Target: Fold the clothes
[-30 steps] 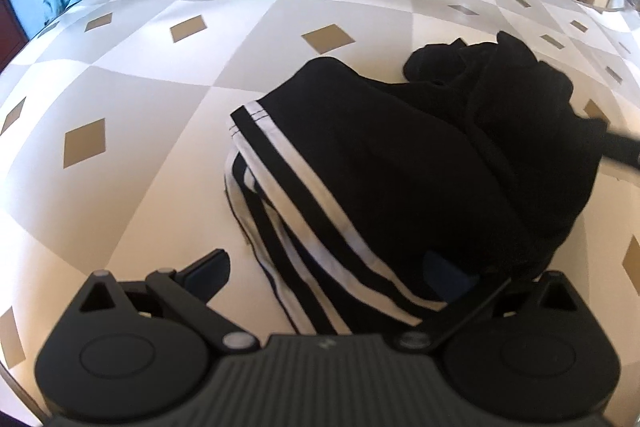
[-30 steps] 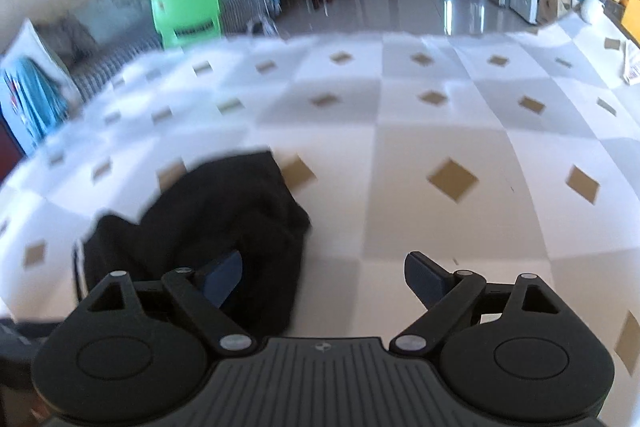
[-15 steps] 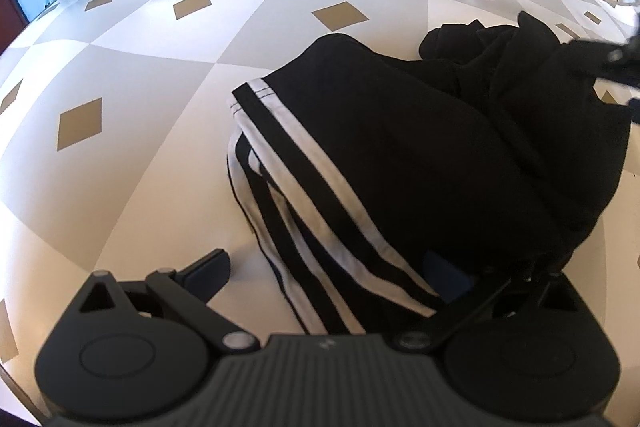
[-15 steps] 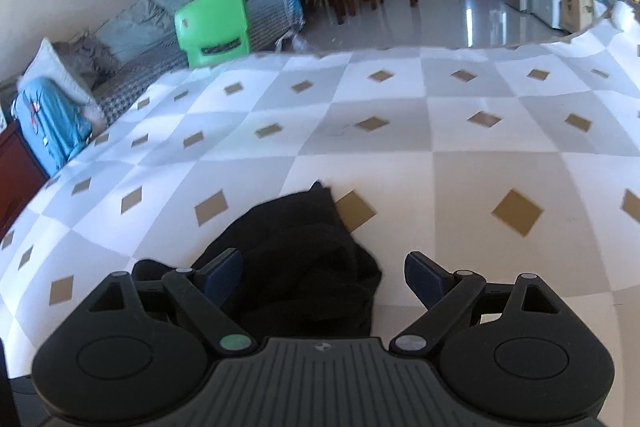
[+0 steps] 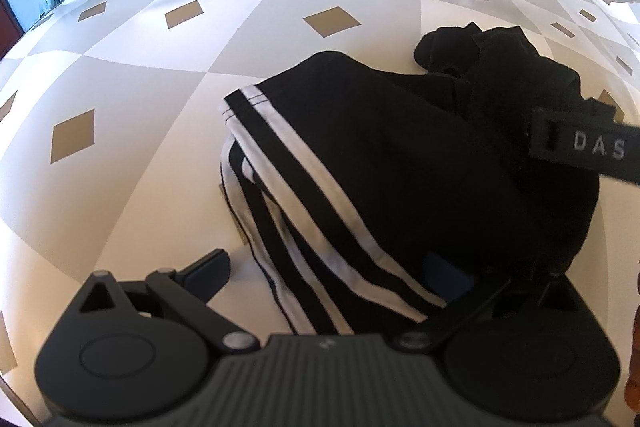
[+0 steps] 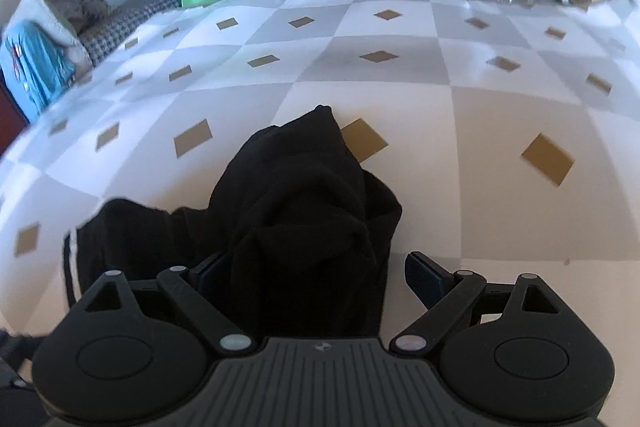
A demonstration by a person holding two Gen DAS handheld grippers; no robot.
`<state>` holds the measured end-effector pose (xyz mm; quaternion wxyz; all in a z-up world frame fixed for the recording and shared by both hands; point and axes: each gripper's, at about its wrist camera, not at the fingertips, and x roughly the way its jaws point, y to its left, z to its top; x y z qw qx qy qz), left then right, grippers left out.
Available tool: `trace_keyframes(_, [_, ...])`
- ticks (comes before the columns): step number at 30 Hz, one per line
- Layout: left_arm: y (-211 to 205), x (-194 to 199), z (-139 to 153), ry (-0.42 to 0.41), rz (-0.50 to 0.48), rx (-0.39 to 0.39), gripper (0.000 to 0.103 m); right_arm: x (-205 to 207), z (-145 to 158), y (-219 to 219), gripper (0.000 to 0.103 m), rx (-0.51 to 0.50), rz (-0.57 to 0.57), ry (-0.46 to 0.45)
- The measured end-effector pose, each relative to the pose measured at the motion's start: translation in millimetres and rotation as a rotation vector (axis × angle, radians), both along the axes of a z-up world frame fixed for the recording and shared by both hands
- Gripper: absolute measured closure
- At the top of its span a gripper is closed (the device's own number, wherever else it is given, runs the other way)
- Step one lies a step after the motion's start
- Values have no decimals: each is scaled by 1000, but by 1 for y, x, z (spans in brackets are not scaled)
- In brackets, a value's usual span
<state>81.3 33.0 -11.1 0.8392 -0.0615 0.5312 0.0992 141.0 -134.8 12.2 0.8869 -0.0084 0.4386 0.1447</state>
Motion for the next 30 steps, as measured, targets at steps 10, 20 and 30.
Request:
trace_keyframes(10, [-13,-6,3,-9,-43,15,0,-11,4,-11,14,-96,-39,-3])
trace_keyframes(20, [-28,-8,3,-13,-100,34,0,-23,8,-38,14,-87,-70,43])
trace_keyframes(30, [-40,-19,7,-17,-150,57,0,-40,9,-47,13,-112,-71,38])
